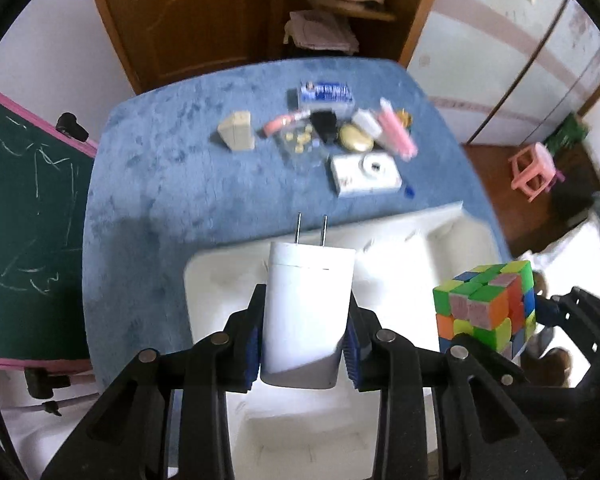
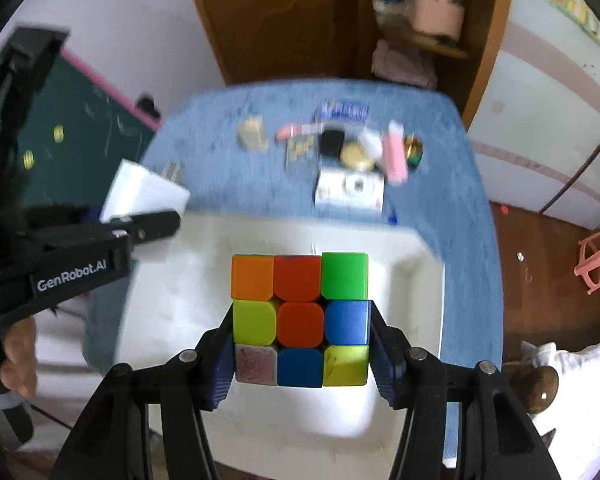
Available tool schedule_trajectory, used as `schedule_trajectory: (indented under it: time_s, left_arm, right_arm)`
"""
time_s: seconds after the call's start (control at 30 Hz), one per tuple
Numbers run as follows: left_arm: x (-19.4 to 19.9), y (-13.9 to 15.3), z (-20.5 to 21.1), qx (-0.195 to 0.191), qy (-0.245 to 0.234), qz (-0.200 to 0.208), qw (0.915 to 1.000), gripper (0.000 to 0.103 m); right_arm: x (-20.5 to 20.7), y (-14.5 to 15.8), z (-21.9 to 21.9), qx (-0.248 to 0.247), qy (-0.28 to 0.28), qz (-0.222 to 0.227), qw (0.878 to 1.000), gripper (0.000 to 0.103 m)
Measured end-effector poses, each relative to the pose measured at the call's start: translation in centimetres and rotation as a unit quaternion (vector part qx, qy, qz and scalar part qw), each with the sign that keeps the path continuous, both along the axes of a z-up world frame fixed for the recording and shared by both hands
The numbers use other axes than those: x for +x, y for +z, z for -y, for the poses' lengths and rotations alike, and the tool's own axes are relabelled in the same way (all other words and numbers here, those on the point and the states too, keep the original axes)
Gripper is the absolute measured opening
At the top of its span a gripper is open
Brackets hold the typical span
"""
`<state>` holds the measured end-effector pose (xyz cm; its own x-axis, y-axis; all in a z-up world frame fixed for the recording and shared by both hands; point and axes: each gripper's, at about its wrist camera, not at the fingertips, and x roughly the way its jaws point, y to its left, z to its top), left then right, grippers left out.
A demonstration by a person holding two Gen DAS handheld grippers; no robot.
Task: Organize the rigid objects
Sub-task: 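Lower the charger into the tray with the left tool while the right tool places the cube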
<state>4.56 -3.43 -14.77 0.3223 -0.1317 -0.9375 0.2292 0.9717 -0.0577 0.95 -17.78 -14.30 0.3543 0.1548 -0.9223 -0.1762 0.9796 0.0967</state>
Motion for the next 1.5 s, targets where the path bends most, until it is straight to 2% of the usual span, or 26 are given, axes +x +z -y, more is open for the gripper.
schedule_trajectory:
  time_s: [0.13,0.3,0.53,0.93,1.03,1.13,1.3,1.4,1.5]
  left_arm:
    - [-1.5,-3.5,0.5,0.027,-0.005,-0.014,0.9995,0.036]
    - [-2.4,-7.0,0.7,0.043,-0.006,-0.04,0.9983,0.036]
    - [-3.1,-9.0,1.4,0.071,-0.016,-0.043,0.9965,0.036]
    - [-4.3,-11.6,1.9,0.079,-0.023,-0.099,0.9917,0.036]
    - [-4.2,-11.9,1.7,0.071,-0.008,-0.122,0.9899,0.036]
    - [-4.1,-11.3,1.5,0.078,0.005,-0.109,0.991,0.038]
    - [-3.9,-8.5,1.7,0.1,0.014,-0.052,0.9935,0.066]
    - [-3.7,-7.4,1.3,0.093,0.029,-0.045,0.9943,0.072]
    - [-3.6,-6.5,0.9,0.078,0.047,-0.05,0.9946,0.074]
  right_arm:
    - [-0.9,-4.3,0.2,-0.014,0.014,-0.05,0.999,0.057]
    - [-1.3,-7.5,0.8,-0.021,0.016,-0.085,0.996,0.057]
    - [-1.4,-10.5,0.7,-0.043,0.031,-0.117,0.992,0.058]
    - [-1.2,-11.3,0.6,-0.047,0.049,-0.127,0.99,0.058]
    - [-1.5,-10.9,0.8,-0.04,0.048,-0.12,0.991,0.059]
    - [-1.8,-10.1,0.4,-0.038,0.054,-0.108,0.992,0.07]
    - [-2.2,-8.7,0.1,-0.035,0.068,-0.073,0.994,0.073]
    - [-2.5,-7.9,-0.2,-0.035,0.078,-0.053,0.995,0.073]
    - [-2.7,-6.7,-0.3,-0.034,0.086,-0.03,0.995,0.073]
